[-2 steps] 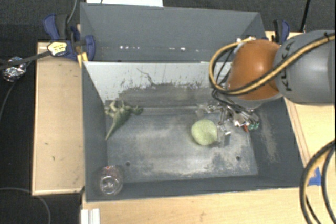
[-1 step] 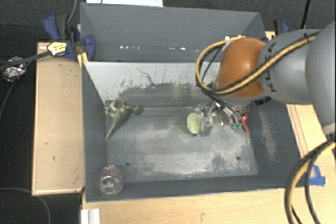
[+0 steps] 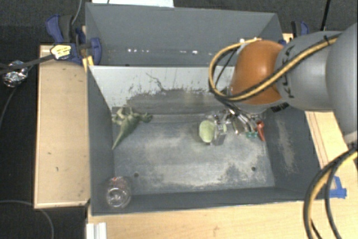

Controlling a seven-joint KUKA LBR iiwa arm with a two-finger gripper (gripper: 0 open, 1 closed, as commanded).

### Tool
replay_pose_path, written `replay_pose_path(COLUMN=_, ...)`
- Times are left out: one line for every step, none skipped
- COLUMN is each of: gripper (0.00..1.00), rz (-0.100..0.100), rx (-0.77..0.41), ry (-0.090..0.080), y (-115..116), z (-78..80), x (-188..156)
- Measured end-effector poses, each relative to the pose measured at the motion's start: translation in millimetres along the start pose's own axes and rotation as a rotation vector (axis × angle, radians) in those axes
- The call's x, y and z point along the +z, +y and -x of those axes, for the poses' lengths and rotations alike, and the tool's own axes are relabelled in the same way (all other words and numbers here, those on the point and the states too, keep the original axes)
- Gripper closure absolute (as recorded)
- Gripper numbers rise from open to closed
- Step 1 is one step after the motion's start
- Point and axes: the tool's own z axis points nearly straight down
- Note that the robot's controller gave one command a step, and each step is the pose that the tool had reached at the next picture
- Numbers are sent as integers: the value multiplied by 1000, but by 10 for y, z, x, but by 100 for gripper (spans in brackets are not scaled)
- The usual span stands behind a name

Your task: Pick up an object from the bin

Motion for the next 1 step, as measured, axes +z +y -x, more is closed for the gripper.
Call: replay_pose_path(gripper=100, rz=0, rx=-4, ry=0, y=-63, z=-25, x=1)
